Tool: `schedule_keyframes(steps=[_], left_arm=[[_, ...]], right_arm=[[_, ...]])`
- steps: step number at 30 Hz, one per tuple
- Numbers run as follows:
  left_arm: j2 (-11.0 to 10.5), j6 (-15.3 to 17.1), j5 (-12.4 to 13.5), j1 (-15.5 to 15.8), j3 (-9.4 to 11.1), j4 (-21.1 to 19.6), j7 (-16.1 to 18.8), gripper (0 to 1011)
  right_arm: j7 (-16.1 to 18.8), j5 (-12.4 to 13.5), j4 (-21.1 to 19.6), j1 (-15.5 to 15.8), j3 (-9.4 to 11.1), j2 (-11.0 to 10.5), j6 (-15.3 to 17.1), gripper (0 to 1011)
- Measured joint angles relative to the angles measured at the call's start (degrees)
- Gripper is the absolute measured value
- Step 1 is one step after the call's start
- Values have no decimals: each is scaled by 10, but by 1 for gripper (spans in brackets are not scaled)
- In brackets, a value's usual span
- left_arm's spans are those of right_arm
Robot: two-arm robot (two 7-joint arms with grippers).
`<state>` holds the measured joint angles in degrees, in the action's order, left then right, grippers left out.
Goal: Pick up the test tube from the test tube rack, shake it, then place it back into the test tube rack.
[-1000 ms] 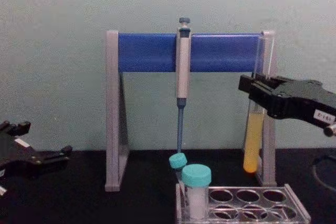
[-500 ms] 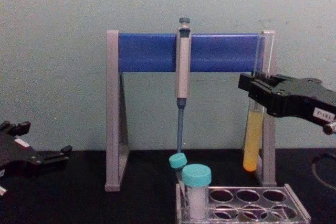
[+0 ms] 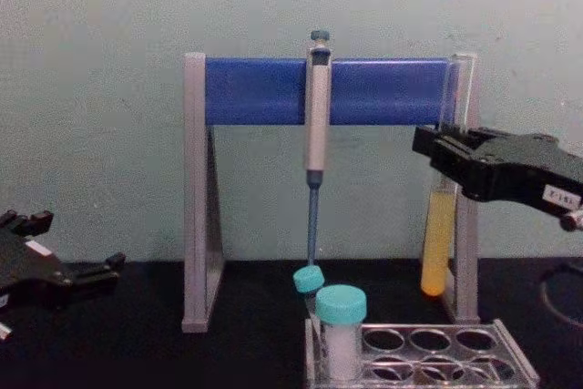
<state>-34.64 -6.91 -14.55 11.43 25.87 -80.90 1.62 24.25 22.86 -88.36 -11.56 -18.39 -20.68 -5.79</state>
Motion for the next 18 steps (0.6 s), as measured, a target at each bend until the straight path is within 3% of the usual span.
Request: schedule_keyframes(steps=[18], left_arm=[[0,0,0,0,0,0,0,1010]], right_arm=[[7,14,-14,18,-1,-6,6,225]])
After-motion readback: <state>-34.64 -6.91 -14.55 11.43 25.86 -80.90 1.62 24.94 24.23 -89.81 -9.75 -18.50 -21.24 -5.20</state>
